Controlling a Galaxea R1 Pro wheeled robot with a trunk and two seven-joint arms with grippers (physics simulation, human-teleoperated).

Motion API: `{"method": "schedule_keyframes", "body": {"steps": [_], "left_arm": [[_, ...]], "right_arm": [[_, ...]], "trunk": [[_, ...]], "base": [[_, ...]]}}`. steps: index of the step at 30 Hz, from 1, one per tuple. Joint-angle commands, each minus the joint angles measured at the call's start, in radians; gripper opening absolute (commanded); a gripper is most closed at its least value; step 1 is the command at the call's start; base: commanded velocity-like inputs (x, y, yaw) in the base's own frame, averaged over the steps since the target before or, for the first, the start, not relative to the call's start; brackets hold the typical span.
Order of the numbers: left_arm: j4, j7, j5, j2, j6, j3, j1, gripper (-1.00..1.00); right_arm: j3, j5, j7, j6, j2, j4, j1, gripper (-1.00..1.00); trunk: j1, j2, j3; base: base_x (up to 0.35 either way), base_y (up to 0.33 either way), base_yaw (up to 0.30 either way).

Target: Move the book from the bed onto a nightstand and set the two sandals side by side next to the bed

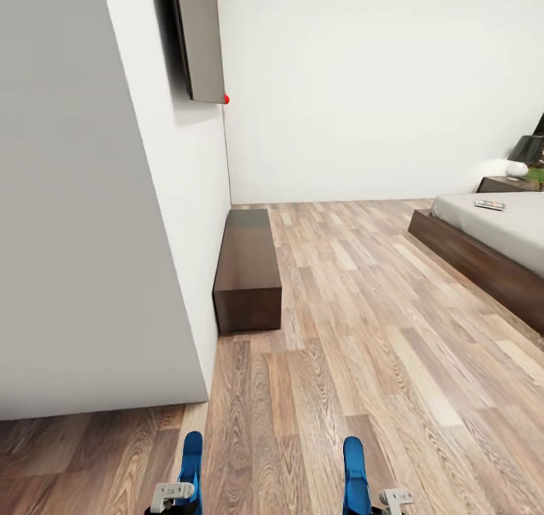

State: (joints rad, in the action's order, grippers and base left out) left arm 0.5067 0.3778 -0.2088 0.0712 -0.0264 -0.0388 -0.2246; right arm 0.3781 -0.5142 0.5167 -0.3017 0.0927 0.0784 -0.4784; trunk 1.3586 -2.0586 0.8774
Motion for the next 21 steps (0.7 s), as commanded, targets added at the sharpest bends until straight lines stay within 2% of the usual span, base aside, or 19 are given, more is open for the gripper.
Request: {"method": "schedule_keyframes", "body": {"steps": [1,21], "left_arm": [[-0.001,0.001,-0.008,0.001,-0.003,-0.004,0.000,-1.00],[-0.001,0.001,-0.008,0.000,-0.002,-0.004,0.000,-1.00]], "right_arm": [[0.008,-0.010,0.007,-0.005,-0.001,0.004,-0.002,-1.00],[0.008,-0.010,0.006,-0.005,-0.001,0.004,-0.002,-1.00]], "trunk": [[0.000,0.000,0.001],[0.000,0.000,0.001]], "base": [[0.000,0.000,-0.281],[0.000,0.000,-0.281]]}}
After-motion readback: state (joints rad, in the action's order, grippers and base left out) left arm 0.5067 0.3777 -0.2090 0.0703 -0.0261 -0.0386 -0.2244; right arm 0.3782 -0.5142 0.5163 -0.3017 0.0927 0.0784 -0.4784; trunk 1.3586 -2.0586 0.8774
